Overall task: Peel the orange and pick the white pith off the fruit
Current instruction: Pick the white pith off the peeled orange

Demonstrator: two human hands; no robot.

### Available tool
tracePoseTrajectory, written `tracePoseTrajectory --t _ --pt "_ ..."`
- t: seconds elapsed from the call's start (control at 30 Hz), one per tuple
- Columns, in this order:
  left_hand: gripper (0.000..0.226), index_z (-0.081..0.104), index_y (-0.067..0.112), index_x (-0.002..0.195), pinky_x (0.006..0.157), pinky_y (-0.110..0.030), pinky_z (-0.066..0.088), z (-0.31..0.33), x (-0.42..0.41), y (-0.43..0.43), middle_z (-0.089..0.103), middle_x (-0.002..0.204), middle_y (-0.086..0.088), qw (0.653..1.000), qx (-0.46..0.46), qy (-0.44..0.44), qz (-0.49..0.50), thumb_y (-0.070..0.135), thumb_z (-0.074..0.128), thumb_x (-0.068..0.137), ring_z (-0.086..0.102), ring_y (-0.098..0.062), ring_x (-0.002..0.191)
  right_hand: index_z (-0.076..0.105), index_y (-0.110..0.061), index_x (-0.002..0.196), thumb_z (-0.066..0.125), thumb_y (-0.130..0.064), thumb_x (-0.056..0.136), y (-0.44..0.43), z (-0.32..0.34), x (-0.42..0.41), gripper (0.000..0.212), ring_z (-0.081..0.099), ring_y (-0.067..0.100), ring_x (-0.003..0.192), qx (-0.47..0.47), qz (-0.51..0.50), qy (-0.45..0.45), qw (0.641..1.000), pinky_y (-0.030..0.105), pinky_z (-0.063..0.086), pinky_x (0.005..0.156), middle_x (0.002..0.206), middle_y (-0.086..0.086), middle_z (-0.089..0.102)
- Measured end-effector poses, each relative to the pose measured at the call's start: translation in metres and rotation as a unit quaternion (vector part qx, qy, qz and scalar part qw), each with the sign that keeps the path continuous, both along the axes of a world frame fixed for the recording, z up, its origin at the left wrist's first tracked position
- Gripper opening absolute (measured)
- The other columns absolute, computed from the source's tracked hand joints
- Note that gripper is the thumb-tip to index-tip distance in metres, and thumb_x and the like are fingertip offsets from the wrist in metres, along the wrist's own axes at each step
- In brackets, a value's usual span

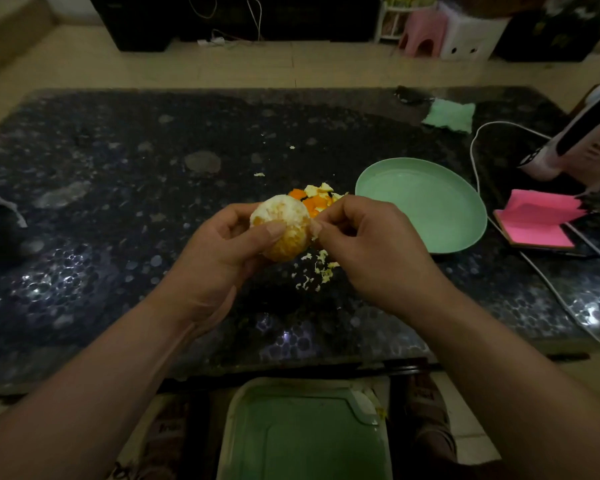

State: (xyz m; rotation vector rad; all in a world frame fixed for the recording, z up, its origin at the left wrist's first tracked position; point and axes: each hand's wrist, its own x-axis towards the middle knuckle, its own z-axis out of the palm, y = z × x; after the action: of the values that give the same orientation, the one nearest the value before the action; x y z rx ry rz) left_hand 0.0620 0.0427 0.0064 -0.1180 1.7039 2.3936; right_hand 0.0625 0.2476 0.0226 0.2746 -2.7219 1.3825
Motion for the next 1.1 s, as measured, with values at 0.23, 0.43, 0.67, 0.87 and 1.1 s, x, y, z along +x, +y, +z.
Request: tracePoseTrajectory --t 0.23,0.43,0.67,0.87,1.1 --pt "0.043 0.065 0.005 0.126 0.081 -0.028 0.062 0.0002 0.001 0.0031 0.078 0.117 -0.011 1.0 0.022 -0.003 0.006 0.02 0.08 0.088 0.077 -0.023 0.103 0.072 -0.02 0.09 0.067 -0.023 0.101 -0.0043 -0.0003 0.0029 0.012 0.063 0.002 0.071 0.0 -0.014 0.016 1.0 0.012 0.045 0.06 0.075 -0.012 0.069" --pt "0.048 0.065 0.003 0.127 0.081 -0.029 0.062 0.001 -0.0022 0.0004 0.076 0.121 -0.014 0.999 0.045 -0.011 0.005 0.022 0.075 0.084 0.076 -0.023 0.104 0.075 -0.022 0.095 0.064 -0.027 0.104 0.0012 0.0051 0.0012 0.015 0.061 0.001 0.067 -0.027 0.009 -0.011 1.0 0.015 0.046 0.061 0.076 -0.012 0.07" --pt "0.048 0.064 0.004 0.128 0.077 -0.026 0.062 0.0011 0.0009 -0.0013 0.078 0.116 -0.011 1.0 0.004 0.01 -0.009 0.019 0.073 0.083 0.077 -0.021 0.1 0.072 -0.024 0.09 0.069 -0.031 0.101 -0.002 0.0026 0.0024 0.014 0.059 -0.004 0.067 -0.004 0.003 -0.007 1.0 0.008 0.041 0.059 0.07 -0.018 0.064" --pt "0.047 0.066 0.007 0.125 0.079 -0.029 0.062 -0.0011 0.0012 -0.0019 0.079 0.115 -0.012 1.0 -0.019 0.016 -0.018 0.02 0.075 0.081 0.077 -0.023 0.101 0.072 -0.021 0.086 0.07 -0.023 0.098 -0.0031 -0.0006 0.0029 0.013 0.062 0.002 0.067 0.003 -0.002 -0.007 1.0 0.013 0.045 0.057 0.071 -0.011 0.068" --pt "0.04 0.068 0.005 0.123 0.081 -0.03 0.063 -0.0021 -0.0003 -0.0017 0.078 0.116 -0.012 0.999 0.047 0.0 -0.023 0.02 0.076 0.087 0.077 -0.021 0.1 0.069 -0.019 0.082 0.066 -0.021 0.097 -0.0052 0.003 0.0032 0.015 0.056 0.003 0.059 -0.05 -0.017 0.0 0.999 0.019 0.046 0.056 0.067 -0.007 0.066"
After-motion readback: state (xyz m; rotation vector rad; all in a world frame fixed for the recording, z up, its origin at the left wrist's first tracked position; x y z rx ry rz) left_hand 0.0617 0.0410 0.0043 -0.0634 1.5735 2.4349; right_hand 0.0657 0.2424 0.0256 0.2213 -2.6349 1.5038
